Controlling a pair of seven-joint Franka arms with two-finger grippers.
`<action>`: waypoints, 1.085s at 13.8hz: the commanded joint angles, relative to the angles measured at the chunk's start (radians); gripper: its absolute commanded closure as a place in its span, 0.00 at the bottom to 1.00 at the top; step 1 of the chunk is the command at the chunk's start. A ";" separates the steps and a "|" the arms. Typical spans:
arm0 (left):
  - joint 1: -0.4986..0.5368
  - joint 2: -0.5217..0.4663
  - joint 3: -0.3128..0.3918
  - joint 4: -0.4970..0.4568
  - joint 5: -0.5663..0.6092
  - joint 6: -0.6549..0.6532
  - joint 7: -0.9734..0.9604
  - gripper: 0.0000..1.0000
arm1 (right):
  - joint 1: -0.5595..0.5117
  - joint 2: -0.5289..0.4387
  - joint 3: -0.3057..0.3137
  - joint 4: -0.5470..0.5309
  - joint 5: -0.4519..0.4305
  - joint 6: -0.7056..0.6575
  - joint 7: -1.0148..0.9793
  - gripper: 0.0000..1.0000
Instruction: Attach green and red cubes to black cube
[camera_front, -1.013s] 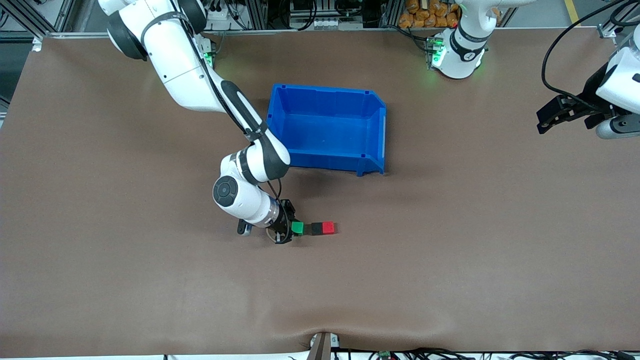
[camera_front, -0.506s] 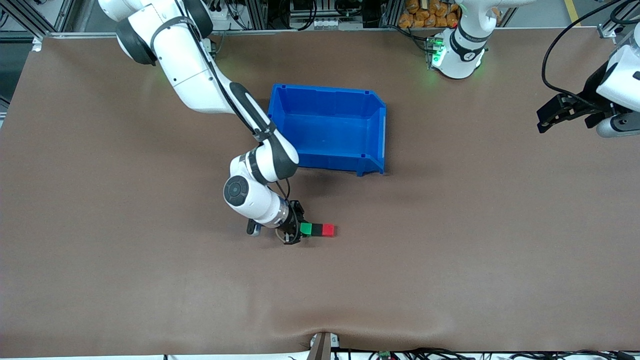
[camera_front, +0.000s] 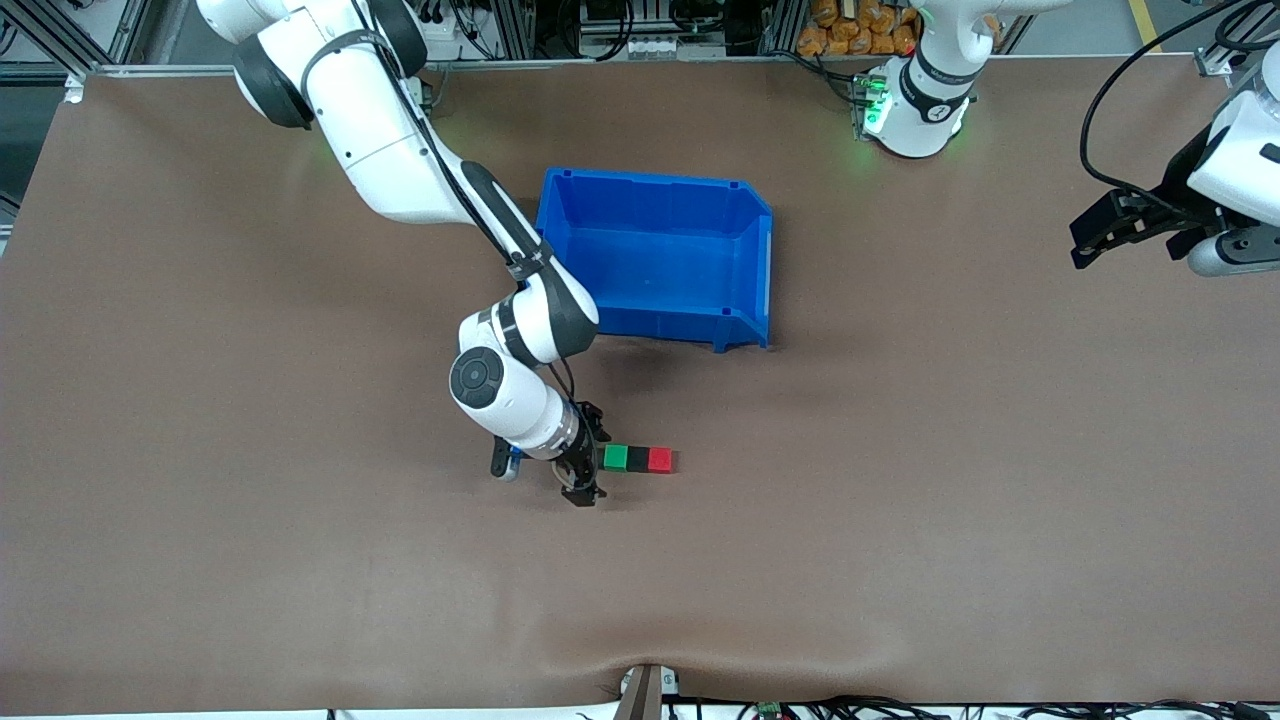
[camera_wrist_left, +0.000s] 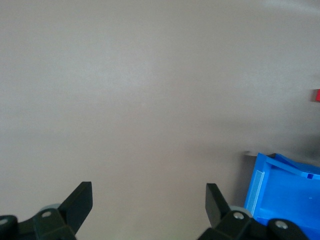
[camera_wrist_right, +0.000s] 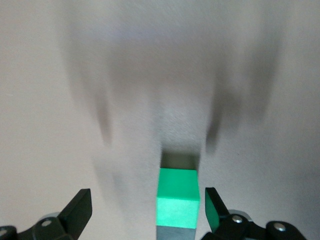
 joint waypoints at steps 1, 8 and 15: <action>-0.003 -0.018 -0.004 -0.009 0.017 0.008 0.015 0.00 | -0.053 -0.059 -0.015 0.002 -0.041 -0.119 0.006 0.00; -0.006 -0.017 -0.007 -0.009 -0.004 0.006 0.015 0.00 | -0.288 -0.113 -0.031 0.226 -0.104 -0.719 -0.522 0.00; -0.004 -0.018 -0.018 -0.013 -0.009 -0.005 0.010 0.00 | -0.423 -0.339 -0.034 0.224 -0.298 -0.890 -1.329 0.00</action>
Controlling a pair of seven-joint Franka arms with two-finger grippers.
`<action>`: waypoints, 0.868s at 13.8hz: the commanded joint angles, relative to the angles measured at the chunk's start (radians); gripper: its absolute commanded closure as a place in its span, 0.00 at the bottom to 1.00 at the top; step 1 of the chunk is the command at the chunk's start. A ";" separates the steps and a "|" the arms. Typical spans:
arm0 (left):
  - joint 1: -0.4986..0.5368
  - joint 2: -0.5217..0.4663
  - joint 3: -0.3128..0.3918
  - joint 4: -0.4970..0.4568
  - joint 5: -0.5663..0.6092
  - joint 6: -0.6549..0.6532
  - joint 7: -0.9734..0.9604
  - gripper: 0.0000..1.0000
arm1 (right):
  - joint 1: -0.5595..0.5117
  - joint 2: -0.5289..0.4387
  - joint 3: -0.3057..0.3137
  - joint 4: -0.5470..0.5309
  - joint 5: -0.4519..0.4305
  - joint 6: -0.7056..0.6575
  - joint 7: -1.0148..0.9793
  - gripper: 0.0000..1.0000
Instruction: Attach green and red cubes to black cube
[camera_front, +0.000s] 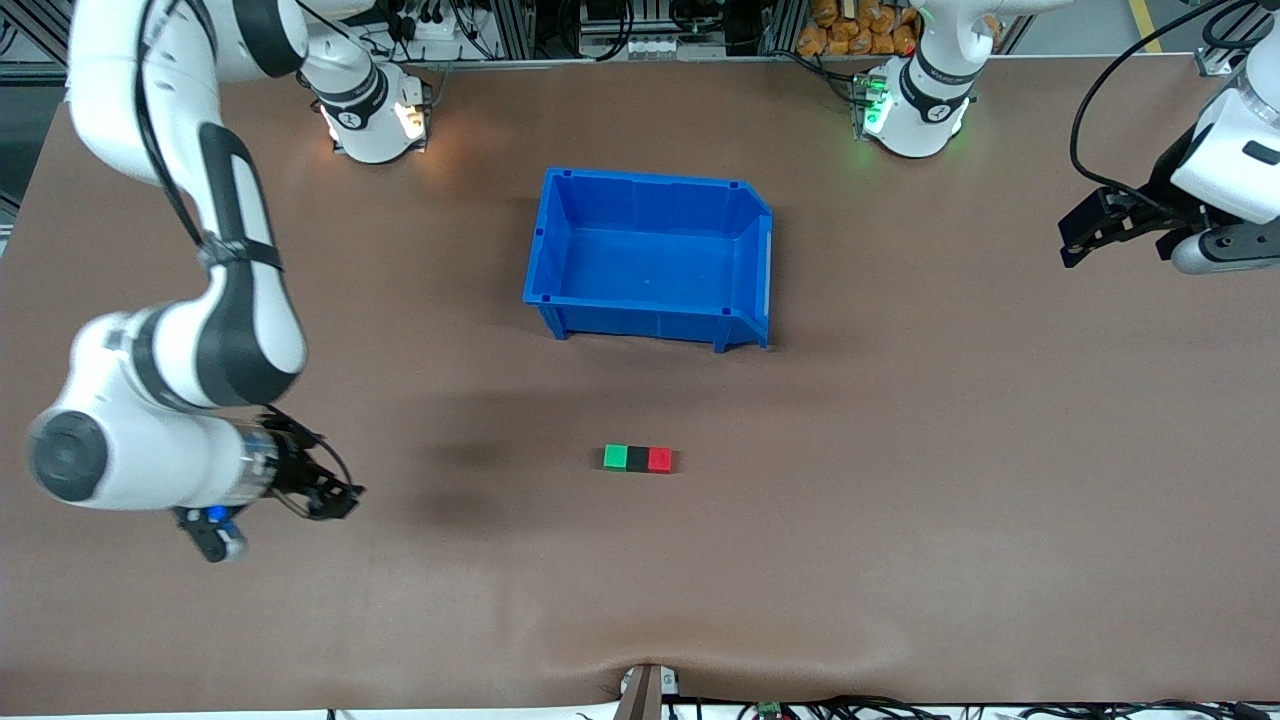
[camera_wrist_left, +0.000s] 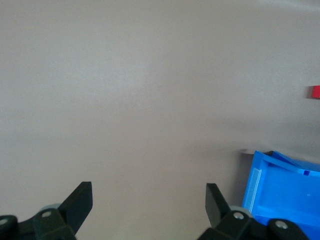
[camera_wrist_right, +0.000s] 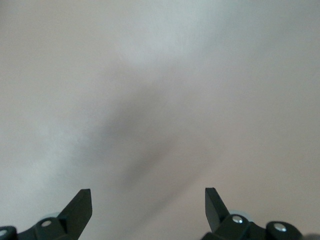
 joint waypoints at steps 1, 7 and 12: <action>0.001 -0.018 -0.002 -0.015 -0.008 -0.004 0.007 0.00 | -0.040 -0.146 0.018 -0.029 -0.079 -0.052 -0.279 0.00; 0.005 -0.018 -0.002 -0.018 -0.008 -0.018 0.007 0.00 | -0.080 -0.429 0.022 -0.240 -0.163 -0.209 -0.843 0.00; 0.006 -0.013 -0.002 -0.018 -0.008 -0.018 -0.005 0.00 | -0.059 -0.720 0.031 -0.631 -0.163 -0.028 -0.840 0.00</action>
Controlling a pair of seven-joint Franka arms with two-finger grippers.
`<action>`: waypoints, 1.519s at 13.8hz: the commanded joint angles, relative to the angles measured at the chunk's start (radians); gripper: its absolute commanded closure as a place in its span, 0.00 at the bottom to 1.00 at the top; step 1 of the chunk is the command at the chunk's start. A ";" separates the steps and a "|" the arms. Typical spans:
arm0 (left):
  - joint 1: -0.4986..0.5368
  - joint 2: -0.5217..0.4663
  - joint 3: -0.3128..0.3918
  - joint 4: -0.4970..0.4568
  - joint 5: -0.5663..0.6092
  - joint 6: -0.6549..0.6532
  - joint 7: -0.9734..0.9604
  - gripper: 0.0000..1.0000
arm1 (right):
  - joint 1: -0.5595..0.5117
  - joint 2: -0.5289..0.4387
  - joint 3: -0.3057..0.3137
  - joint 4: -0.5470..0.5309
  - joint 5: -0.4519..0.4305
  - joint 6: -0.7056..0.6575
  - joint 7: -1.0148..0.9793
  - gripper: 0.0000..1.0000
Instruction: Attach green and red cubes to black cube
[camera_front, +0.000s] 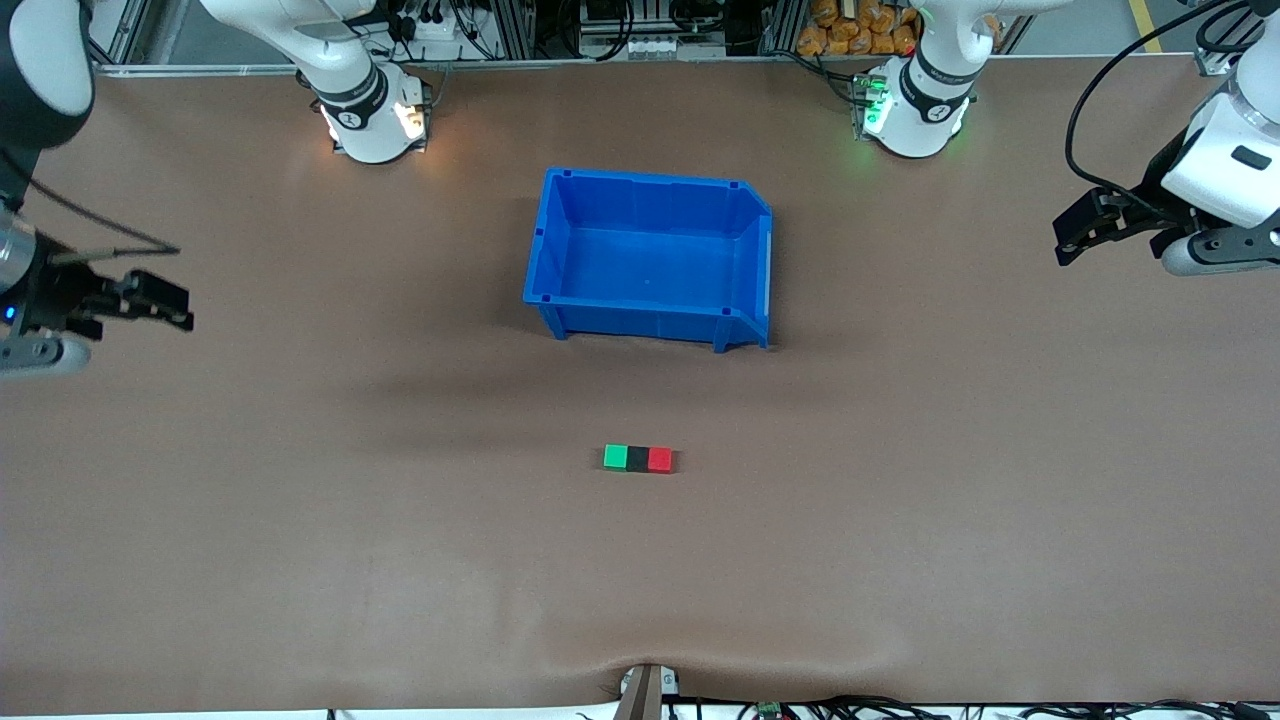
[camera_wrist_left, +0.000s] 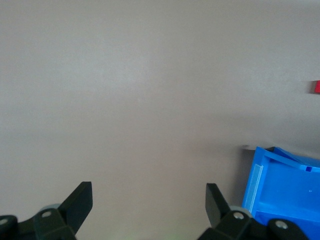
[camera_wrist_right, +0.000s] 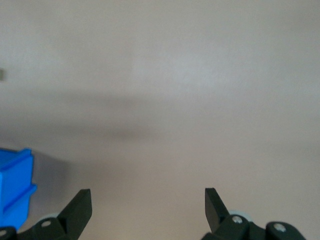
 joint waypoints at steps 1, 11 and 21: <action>0.004 -0.014 -0.002 -0.010 -0.007 -0.006 -0.005 0.00 | 0.010 -0.090 0.018 -0.098 -0.019 0.047 -0.006 0.00; 0.007 -0.015 -0.002 -0.012 -0.007 -0.017 -0.005 0.00 | -0.068 -0.007 0.012 0.029 0.104 -0.074 0.191 0.00; 0.009 -0.018 0.000 -0.009 -0.006 -0.023 -0.004 0.00 | -0.114 -0.005 0.010 0.115 0.079 -0.117 0.198 0.00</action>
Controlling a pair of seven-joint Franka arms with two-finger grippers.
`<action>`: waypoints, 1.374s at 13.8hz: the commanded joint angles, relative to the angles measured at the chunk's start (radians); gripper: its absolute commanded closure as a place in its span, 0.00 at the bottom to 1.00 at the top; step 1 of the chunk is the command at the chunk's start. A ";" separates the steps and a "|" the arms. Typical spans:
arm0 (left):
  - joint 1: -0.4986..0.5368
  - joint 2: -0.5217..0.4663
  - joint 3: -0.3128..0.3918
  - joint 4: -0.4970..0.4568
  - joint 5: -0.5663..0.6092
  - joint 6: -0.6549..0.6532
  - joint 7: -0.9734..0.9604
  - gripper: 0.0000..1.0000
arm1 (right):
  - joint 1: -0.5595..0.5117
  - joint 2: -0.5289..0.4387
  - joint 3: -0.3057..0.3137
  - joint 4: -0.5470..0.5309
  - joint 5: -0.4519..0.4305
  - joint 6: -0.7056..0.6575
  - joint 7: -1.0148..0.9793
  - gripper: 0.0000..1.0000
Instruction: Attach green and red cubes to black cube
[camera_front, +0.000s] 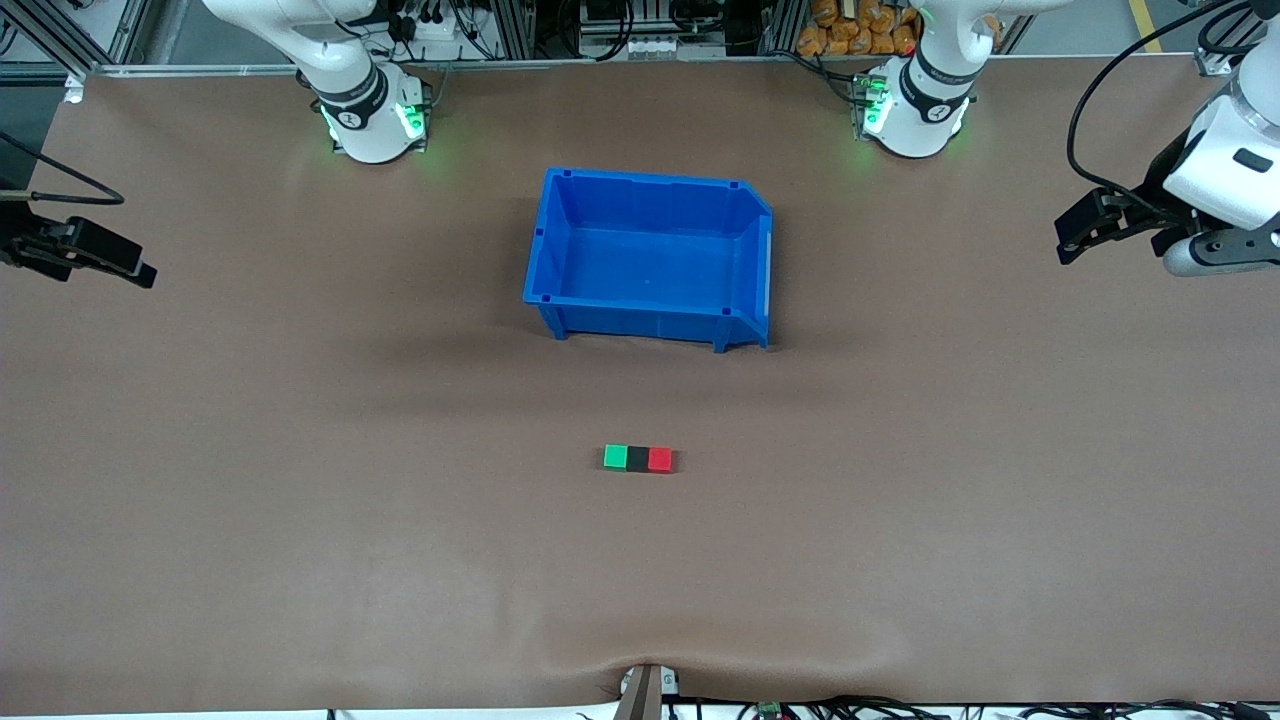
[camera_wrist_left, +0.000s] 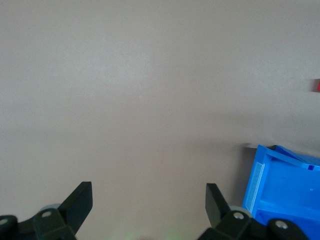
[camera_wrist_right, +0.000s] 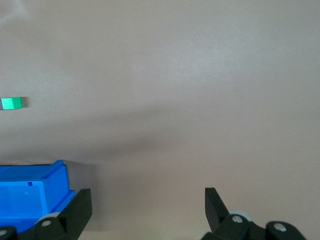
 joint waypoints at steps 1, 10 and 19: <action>0.006 -0.018 -0.002 -0.007 -0.006 -0.013 -0.003 0.00 | -0.035 0.004 0.013 0.011 -0.003 -0.013 0.006 0.00; -0.004 -0.014 -0.004 -0.004 -0.006 -0.013 -0.006 0.00 | -0.024 0.004 0.019 0.011 -0.029 -0.008 -0.003 0.00; 0.006 -0.017 -0.002 -0.006 -0.006 -0.027 -0.005 0.00 | -0.008 0.005 0.021 0.011 -0.041 -0.010 -0.009 0.00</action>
